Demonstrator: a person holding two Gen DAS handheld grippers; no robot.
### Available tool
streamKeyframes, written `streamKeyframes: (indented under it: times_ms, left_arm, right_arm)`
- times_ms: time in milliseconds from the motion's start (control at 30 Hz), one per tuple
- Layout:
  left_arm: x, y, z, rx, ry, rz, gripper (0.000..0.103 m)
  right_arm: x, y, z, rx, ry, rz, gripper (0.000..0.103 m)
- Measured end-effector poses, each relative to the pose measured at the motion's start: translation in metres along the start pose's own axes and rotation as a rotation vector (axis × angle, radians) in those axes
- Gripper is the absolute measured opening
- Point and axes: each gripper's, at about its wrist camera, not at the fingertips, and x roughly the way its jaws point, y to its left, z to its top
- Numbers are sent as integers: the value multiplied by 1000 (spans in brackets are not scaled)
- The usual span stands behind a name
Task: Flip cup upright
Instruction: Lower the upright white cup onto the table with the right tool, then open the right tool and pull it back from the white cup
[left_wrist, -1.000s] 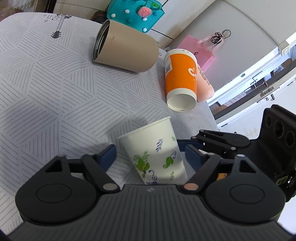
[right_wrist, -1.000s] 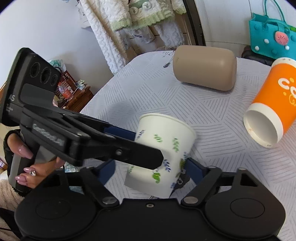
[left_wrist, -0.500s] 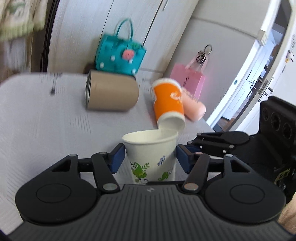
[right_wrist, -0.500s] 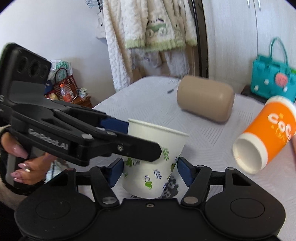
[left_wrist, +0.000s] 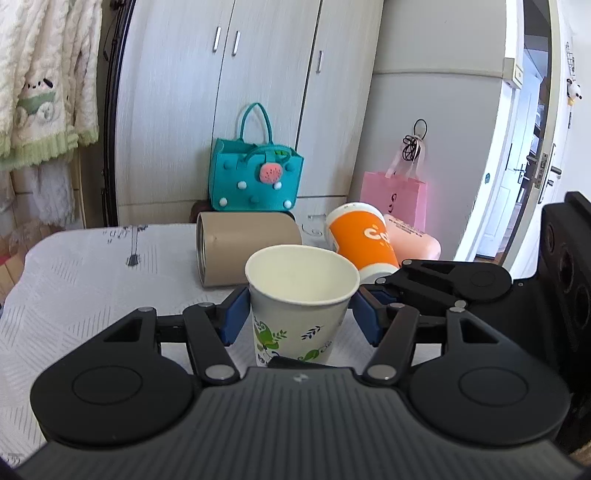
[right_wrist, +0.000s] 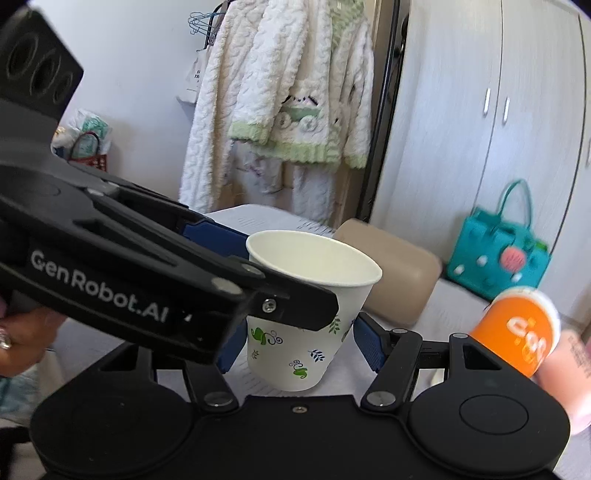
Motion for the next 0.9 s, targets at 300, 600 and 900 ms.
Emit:
streamKeyframes:
  times_ms: [300,600,900]
  left_arm:
    - [22,2,-5,-38,25,-7,60]
    - [30,8,-8,-101,49,-25,60]
    - [21,11,-8,-113,67,-6,63]
  right_arm:
    - [12,-5,-6,2,24,-62,69]
    - [21,-18,-9,107,58,-20,67]
    - [14,-16,-10,97,83,-45,78]
